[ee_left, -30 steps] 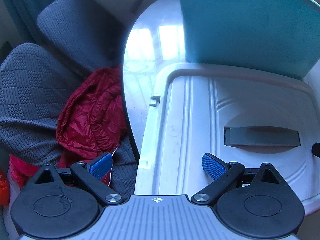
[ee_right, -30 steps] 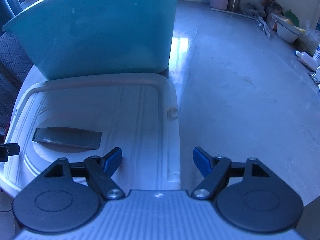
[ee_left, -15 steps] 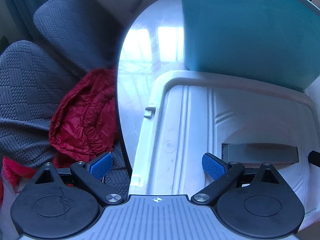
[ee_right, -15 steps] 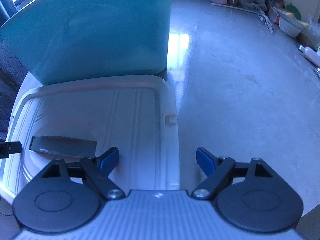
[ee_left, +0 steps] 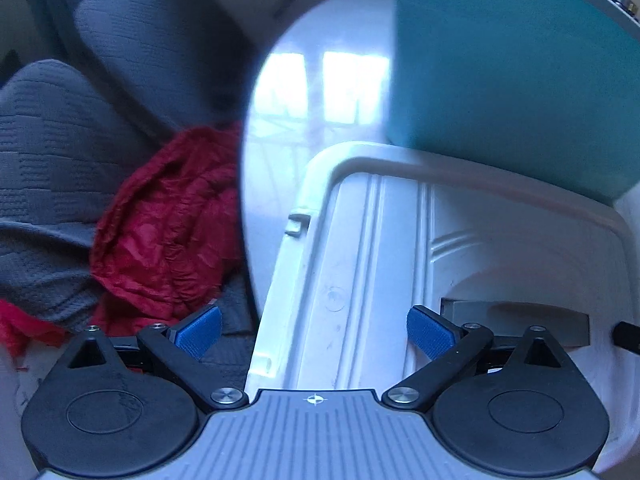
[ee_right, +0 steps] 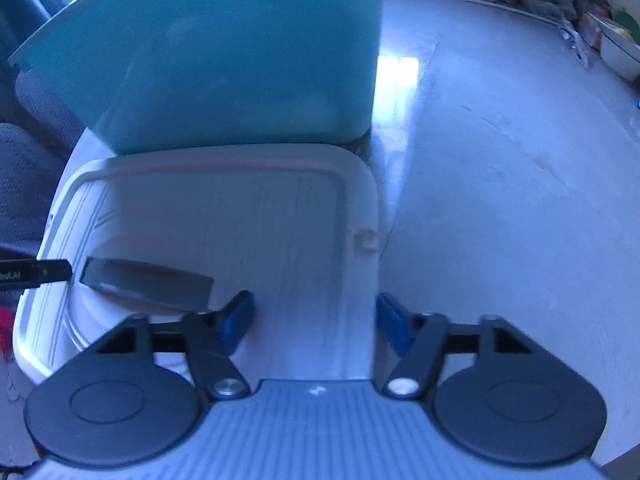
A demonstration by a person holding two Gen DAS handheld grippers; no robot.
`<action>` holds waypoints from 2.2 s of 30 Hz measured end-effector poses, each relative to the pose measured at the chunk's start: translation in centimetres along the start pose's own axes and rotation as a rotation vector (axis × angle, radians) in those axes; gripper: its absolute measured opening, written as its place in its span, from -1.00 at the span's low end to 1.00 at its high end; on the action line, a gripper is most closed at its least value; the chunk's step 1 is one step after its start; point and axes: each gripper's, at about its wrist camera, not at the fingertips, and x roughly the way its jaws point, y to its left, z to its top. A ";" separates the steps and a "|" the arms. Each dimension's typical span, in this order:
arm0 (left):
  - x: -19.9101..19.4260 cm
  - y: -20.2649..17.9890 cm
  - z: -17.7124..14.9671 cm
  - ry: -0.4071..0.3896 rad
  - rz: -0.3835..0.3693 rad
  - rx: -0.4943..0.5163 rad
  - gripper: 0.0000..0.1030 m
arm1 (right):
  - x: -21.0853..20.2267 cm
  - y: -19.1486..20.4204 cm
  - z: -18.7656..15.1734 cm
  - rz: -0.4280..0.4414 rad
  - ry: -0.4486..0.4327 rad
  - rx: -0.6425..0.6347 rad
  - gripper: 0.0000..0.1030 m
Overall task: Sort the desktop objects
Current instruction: 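Close the right gripper on the lid rim while the left gripper grips the lid edge, then lift the white lid off the table and tilt it upright with both grippers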
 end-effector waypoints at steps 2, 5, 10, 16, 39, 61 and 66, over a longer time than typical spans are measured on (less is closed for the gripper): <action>0.1 0.6 0.0 0.014 -0.019 -0.019 0.97 | -0.1 -0.4 0.0 0.020 0.005 0.022 -0.03; 0.1 1.4 -0.4 0.016 -0.039 -0.047 0.97 | 0.0 0.2 -0.2 0.007 0.004 -0.020 -0.03; 0.2 2.4 -0.8 0.017 -0.068 -0.060 0.97 | -0.4 0.9 0.5 0.012 0.012 -0.017 -0.02; 0.0 4.4 -1.5 0.028 -0.119 -0.121 0.97 | -1.2 0.7 0.1 0.031 0.025 -0.038 -0.01; -1.1 10.0 -5.6 -0.024 -0.286 -0.226 -0.01 | -1.7 2.2 -2.6 0.057 0.017 -0.043 0.01; -3.3 10.4 -6.1 -0.004 -0.225 -0.081 -0.88 | -1.6 4.2 -2.6 0.010 0.000 -0.061 -0.01; -3.6 10.6 -6.1 -0.022 -0.237 -0.101 -0.87 | -1.2 3.0 -2.0 0.034 0.020 0.004 -0.15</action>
